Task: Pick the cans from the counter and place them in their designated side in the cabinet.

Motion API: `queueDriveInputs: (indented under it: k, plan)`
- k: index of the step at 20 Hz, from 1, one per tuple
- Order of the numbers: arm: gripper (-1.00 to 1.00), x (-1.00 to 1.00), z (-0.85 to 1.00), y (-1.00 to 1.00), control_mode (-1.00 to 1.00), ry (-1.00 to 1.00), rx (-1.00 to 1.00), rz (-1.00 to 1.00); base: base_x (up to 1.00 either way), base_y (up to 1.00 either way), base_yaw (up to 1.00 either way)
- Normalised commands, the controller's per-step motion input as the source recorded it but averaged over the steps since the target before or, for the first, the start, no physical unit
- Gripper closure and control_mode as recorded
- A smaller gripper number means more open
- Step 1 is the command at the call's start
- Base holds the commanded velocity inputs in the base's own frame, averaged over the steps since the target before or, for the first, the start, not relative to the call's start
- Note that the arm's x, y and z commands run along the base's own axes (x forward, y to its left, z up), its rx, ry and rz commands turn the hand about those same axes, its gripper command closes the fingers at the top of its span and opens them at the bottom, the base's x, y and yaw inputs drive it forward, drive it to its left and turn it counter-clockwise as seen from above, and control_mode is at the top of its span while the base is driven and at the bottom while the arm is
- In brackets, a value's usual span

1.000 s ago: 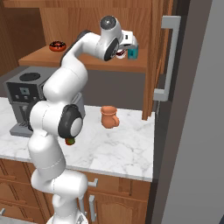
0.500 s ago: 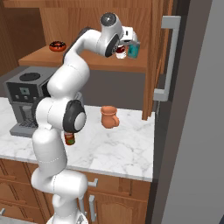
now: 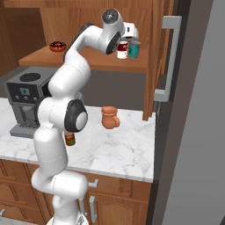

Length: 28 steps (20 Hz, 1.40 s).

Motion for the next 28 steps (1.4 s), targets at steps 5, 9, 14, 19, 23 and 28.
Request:
queueDriveInputs:
  k: [5,9,14,19,23,28]
  plan:
    - [-1.00,-0.13,0.00,0.00,-1.00,-0.11,0.00,0.02,0.00,0.00,0.00]
    - [-1.00,-0.20,0.00,0.00,-1.00,-0.12,0.00,0.02,0.00,0.00,0.00]
    - [-1.00,-0.34,0.00,0.02,-1.00,-0.14,0.00,0.02,0.00,0.00,0.00]
    - [-1.00,-0.49,0.00,0.08,-1.00,-0.11,0.00,0.01,0.00,0.00,0.00]
    - [-1.00,-0.62,0.00,0.10,-1.00,-0.05,0.00,0.00,0.00,0.00,0.00]
    - [-1.00,-0.67,0.00,0.16,-1.00,0.00,-0.02,0.00,0.00,0.00,0.00]
